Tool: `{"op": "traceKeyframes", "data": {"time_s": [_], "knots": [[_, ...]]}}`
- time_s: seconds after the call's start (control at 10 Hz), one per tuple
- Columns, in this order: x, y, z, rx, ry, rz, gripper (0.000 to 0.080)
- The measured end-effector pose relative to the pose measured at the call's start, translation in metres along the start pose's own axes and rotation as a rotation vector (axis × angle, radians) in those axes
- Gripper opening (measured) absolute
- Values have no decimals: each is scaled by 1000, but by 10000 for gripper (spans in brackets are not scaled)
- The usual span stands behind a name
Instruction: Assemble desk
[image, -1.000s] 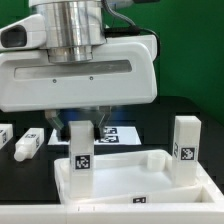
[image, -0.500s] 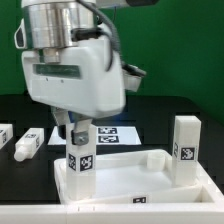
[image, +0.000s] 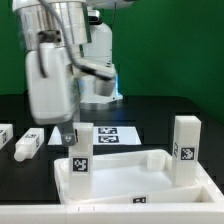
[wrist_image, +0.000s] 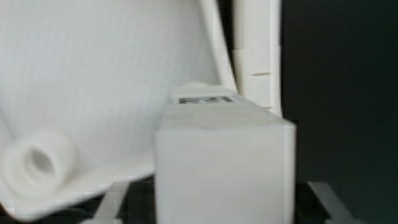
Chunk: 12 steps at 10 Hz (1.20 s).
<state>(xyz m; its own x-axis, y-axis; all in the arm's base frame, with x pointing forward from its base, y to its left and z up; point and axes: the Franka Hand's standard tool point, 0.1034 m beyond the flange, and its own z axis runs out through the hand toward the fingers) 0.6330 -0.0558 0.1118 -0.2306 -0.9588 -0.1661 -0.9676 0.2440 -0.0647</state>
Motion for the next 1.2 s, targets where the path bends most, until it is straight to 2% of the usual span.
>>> {"op": "traceKeyframes", "data": {"time_s": [0.1, 0.2, 0.3, 0.4, 0.5, 0.6, 0.9, 1.1, 1.2], "knots": [[0, 0, 0, 8, -6, 54, 291], [0, 0, 1, 6, -5, 31, 291], [-2, 1, 2, 3, 0, -45, 387], [-10, 3, 5, -1, -3, -241, 564], [-16, 7, 9, -8, -10, -416, 564], [-21, 10, 10, -24, -21, -534, 631], [-19, 9, 10, -19, -22, -750, 649], [-13, 4, 7, -35, 29, -1124, 649], [-11, -1, 6, -31, 68, -1291, 649]]}}
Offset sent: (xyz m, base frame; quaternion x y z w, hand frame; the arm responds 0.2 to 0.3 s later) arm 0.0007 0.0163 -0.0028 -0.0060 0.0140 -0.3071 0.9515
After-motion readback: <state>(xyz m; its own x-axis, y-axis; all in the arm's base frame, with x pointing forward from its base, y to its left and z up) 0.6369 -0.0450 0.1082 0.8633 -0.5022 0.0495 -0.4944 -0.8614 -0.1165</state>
